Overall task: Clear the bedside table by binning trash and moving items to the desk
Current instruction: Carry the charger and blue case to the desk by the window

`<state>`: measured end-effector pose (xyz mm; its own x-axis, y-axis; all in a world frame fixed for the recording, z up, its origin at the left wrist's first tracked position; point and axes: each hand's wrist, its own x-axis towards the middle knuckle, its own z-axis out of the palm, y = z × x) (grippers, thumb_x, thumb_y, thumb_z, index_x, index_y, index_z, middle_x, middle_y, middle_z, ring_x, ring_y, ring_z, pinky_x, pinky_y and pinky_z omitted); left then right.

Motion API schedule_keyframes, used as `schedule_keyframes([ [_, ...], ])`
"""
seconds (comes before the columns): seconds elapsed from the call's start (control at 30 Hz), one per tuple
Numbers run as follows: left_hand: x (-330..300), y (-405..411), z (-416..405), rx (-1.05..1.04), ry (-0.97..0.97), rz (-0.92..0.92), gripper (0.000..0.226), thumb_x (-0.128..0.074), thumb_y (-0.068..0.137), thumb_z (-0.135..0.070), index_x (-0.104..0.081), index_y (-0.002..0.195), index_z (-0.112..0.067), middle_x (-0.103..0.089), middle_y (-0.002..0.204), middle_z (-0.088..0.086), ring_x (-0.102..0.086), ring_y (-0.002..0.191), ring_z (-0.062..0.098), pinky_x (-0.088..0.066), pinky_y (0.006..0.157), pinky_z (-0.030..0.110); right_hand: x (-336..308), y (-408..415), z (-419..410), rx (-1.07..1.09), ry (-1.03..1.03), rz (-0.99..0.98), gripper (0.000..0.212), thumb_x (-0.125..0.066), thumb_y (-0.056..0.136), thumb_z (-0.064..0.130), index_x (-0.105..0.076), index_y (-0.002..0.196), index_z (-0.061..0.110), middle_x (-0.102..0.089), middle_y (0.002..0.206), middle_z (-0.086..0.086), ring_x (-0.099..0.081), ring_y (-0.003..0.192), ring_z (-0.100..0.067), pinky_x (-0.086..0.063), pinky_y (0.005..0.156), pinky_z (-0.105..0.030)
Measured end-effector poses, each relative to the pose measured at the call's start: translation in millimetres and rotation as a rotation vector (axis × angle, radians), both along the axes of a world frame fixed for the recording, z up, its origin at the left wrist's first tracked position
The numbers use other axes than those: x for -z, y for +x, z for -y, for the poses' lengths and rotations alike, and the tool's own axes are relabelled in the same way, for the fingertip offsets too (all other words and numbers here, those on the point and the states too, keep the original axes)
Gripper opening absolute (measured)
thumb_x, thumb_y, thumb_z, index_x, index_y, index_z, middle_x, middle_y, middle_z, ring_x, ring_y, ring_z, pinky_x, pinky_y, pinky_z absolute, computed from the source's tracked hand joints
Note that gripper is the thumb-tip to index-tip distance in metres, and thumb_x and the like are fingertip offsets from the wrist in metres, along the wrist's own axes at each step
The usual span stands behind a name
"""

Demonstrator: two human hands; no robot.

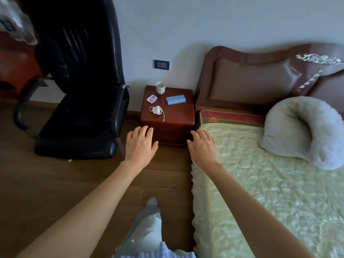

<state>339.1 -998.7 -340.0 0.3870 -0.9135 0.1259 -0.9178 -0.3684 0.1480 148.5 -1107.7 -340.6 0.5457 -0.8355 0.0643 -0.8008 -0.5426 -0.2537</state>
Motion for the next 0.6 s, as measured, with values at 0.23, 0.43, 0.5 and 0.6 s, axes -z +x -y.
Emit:
schedule_keyframes([
  [0.23, 2.2, 82.6, 78.4, 0.026, 0.021, -0.008, 0.051, -0.055, 0.09, -0.039, -0.049, 0.131, -0.009, -0.054, 0.133, 0.013, -0.048, 0.124, 0.03, -0.041, 0.1, 0.046, 0.7, 84.0, 73.9, 0.014, -0.019, 0.007, 0.042, -0.043, 0.098, 0.033, -0.049, 0.133, 0.011, -0.052, 0.137, -0.008, -0.037, 0.134, -0.025, -0.032, 0.108, -0.041],
  [0.43, 11.5, 125.4, 133.0, 0.032, 0.038, -0.04, 0.052, -0.056, 0.089, -0.038, -0.05, 0.13, -0.008, -0.054, 0.133, 0.014, -0.048, 0.123, 0.031, -0.041, 0.1, 0.046, 11.3, 122.1, 130.2, 0.028, 0.004, -0.008, 0.042, -0.045, 0.097, 0.033, -0.051, 0.132, 0.011, -0.053, 0.135, -0.008, -0.039, 0.132, -0.027, -0.034, 0.108, -0.043],
  [0.5, 15.7, 135.2, 148.0, 0.02, 0.045, -0.045, 0.051, -0.057, 0.088, -0.037, -0.05, 0.129, -0.007, -0.055, 0.132, 0.014, -0.049, 0.122, 0.031, -0.041, 0.098, 0.046, 15.0, 131.6, 147.7, 0.017, -0.006, -0.008, 0.041, -0.048, 0.096, 0.031, -0.053, 0.129, 0.009, -0.055, 0.131, -0.009, -0.042, 0.13, -0.028, -0.036, 0.106, -0.044],
  [0.6, 24.6, 154.4, 180.0, -0.013, 0.049, -0.064, 0.051, -0.057, 0.088, -0.037, -0.05, 0.13, -0.008, -0.055, 0.132, 0.014, -0.049, 0.122, 0.031, -0.042, 0.099, 0.046, 23.7, 152.8, 186.3, 0.004, 0.0, -0.013, 0.04, -0.049, 0.095, 0.03, -0.054, 0.128, 0.009, -0.057, 0.13, -0.01, -0.044, 0.129, -0.03, -0.037, 0.105, -0.045],
])
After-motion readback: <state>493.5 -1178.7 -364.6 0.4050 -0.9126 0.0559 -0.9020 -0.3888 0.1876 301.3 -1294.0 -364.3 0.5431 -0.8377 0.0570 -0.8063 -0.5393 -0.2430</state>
